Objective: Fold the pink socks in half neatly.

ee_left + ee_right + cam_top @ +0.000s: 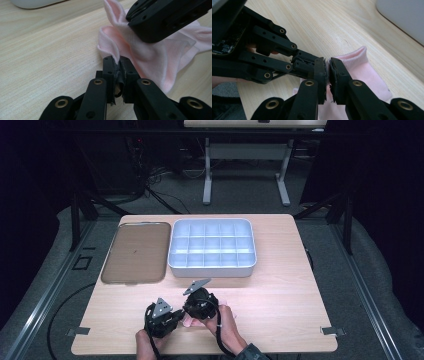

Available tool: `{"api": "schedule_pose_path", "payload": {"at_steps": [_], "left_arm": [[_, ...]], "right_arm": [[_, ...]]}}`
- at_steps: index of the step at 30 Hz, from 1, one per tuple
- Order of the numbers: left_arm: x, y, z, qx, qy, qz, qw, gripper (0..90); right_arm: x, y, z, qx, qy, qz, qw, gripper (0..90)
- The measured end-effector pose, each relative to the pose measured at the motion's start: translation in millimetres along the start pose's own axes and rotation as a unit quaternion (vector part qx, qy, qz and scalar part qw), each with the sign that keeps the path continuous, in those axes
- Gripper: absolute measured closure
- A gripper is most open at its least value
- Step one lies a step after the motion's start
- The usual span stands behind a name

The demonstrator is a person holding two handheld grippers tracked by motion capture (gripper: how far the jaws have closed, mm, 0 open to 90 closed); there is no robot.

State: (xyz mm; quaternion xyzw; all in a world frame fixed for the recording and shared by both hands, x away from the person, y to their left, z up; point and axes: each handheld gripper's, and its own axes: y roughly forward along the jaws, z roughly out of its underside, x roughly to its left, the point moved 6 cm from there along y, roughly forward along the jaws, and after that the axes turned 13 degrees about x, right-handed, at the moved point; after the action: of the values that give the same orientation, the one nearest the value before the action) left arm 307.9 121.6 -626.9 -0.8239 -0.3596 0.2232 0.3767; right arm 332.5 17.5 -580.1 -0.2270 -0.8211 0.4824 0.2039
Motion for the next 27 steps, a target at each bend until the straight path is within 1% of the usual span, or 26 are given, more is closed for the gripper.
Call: {"api": "schedule_pose_path", "payload": {"at_steps": [1,2,3,4,5,6,7,8,9,10,11,12,13,15,16,18,19,20,21,23,24,25,27], "left_arm": [[-0.1,0.1,0.0,0.000,-0.001,0.001,1.0000,85.4],[-0.2,0.0,0.0,0.000,-0.002,0.001,1.0000,85.5],[0.0,0.0,0.0,0.000,-0.001,0.000,1.0000,85.5],[0.0,0.0,0.0,0.000,-0.001,0.000,1.0000,85.5],[0.2,0.0,0.0,0.000,0.000,0.000,1.0000,85.5],[0.2,-0.1,0.0,0.000,0.000,0.000,1.0000,85.5],[0.2,0.0,0.0,0.000,-0.001,0.000,1.0000,85.5],[0.2,0.0,0.0,0.000,-0.001,0.000,1.0000,85.5],[0.2,0.0,0.0,0.000,0.000,-0.001,1.0000,85.5],[0.2,0.0,0.0,0.000,0.000,-0.001,1.0000,85.5],[-0.1,-0.1,0.1,0.001,-0.002,-0.002,1.0000,85.5],[-0.1,-0.1,0.1,0.001,-0.002,-0.002,1.0000,85.4],[-0.2,-0.1,0.1,0.001,-0.003,-0.003,1.0000,85.5],[-0.3,-0.1,0.0,0.000,-0.003,-0.005,1.0000,85.4],[-0.3,-0.1,0.0,0.000,-0.003,-0.005,1.0000,85.4],[-0.8,0.1,-0.1,-0.001,-0.003,-0.007,1.0000,85.3],[-1.0,0.0,-0.1,-0.001,-0.003,-0.008,1.0000,85.3],[-1.0,0.0,-0.1,-0.001,-0.003,-0.008,1.0000,85.3],[-1.1,0.0,-0.1,-0.001,-0.004,-0.008,1.0000,85.2],[-1.0,0.1,-0.2,-0.001,-0.004,-0.008,1.0000,85.1],[-1.0,0.1,-0.2,-0.001,-0.004,-0.008,1.0000,85.0],[-0.4,0.0,-0.1,-0.001,-0.005,-0.007,1.0000,84.9],[0.2,-0.1,0.0,0.000,-0.009,-0.003,1.0000,84.3]], "right_arm": [[0.3,2.0,-1.0,-0.002,0.001,-0.001,1.0000,83.5],[0.0,3.4,-1.1,0.003,0.001,-0.003,1.0000,83.4],[0.5,5.6,-2.0,0.000,0.006,-0.004,1.0000,83.3],[0.5,6.5,-2.0,0.003,0.003,-0.007,1.0000,82.8],[0.7,7.7,-1.9,0.005,0.004,-0.009,0.9999,81.0],[0.9,8.2,-2.0,0.004,0.006,-0.012,0.9999,76.9],[1.6,8.0,-2.0,0.002,0.006,-0.022,0.9997,73.1],[1.7,6.3,-1.8,-0.004,0.006,-0.032,0.9995,71.1],[1.6,3.8,-1.2,-0.009,0.010,-0.036,0.9992,64.8],[1.6,3.8,-1.2,-0.009,0.010,-0.036,0.9992,64.8],[-0.1,-4.4,0.5,-0.025,0.015,-0.042,0.9987,57.1],[-0.1,-4.4,0.5,-0.025,0.015,-0.042,0.9987,57.1],[-2.9,-13.5,4.0,-0.043,0.021,-0.038,0.9981,53.1],[-9.9,-25.0,12.8,-0.055,0.032,-0.023,0.9977,50.2],[-13.8,-28.8,18.1,-0.057,0.038,-0.012,0.9976,48.9],[-20.6,-32.5,29.2,-0.049,0.051,0.008,0.9975,46.6],[-25.1,-31.8,36.7,-0.044,0.062,0.020,0.9969,46.0],[-27.3,-29.5,42.0,-0.043,0.068,0.022,0.9965,45.2],[-28.7,-26.3,47.0,-0.035,0.070,0.024,0.9967,44.2],[-30.2,-18.8,53.1,-0.026,0.070,0.036,0.9966,43.6],[-30.4,-14.2,53.9,-0.028,0.072,0.038,0.9963,42.3],[-30.8,-12.4,55.5,-0.018,0.071,0.041,0.9965,41.9],[-31.8,-3.9,56.8,-0.010,0.068,0.049,0.9965,41.8]]}}
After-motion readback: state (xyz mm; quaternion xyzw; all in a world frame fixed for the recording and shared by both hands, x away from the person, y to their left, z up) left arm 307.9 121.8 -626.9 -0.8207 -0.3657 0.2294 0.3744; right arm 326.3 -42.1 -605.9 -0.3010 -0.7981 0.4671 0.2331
